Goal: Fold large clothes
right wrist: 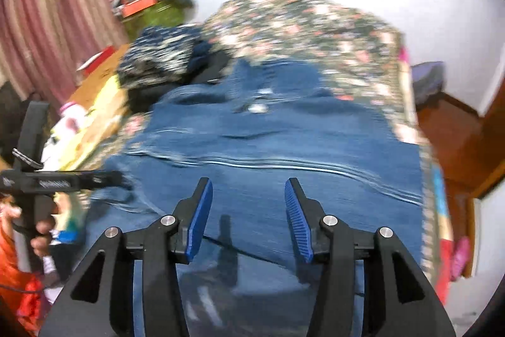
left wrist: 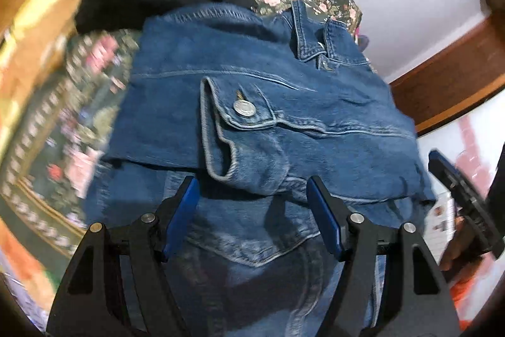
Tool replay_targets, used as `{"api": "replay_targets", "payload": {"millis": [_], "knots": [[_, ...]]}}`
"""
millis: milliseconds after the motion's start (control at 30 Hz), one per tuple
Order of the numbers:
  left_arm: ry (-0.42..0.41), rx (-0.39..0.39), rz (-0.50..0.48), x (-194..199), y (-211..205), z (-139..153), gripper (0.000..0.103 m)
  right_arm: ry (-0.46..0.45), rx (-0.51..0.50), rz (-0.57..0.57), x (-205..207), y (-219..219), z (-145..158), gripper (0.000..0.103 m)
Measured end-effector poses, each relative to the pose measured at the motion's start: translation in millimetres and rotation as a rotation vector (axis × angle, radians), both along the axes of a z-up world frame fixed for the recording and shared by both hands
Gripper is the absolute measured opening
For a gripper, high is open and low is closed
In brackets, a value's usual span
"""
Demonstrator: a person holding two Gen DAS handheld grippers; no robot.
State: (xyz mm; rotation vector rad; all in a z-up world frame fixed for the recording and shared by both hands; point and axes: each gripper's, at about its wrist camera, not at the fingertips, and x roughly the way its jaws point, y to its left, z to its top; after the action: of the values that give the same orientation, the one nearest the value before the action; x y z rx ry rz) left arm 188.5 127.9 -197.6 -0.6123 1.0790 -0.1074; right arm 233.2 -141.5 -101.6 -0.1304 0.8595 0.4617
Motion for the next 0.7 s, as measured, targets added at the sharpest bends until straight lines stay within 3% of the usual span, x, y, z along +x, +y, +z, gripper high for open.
{"api": "replay_targets", "payload": {"millis": [100, 200, 233, 333, 433, 700], "knots": [[0.018, -0.053, 0.045, 5.8, 3.0, -7.3, 0.065, 0.013, 0.020, -0.084, -0.5, -30.1, -4.0, 0.044], [0.020, -0.061, 0.066, 11.3, 2.8, -7.3, 0.047, 0.050, 0.060, -0.167, 2.2, -58.8, -12.3, 0.044], [0.005, -0.047, 0.063, 13.0, 0.2, -4.9, 0.032, 0.056, 0.065, -0.184, 2.1, -66.3, -13.2, 0.044], [-0.031, 0.007, 0.042, 19.3, -7.4, 8.0, 0.021, 0.076, 0.084, -0.250, 4.3, -88.3, -17.6, 0.044], [-0.131, 0.115, 0.013, 25.4, -15.6, 43.0, 0.018, 0.074, 0.103, -0.301, 5.5, -104.5, -13.2, 0.044], [-0.440, 0.265, 0.043, 30.6, -1.2, 155.6, 0.018, 0.012, 0.146, -0.341, 6.6, -115.6, 8.4, 0.044]]}}
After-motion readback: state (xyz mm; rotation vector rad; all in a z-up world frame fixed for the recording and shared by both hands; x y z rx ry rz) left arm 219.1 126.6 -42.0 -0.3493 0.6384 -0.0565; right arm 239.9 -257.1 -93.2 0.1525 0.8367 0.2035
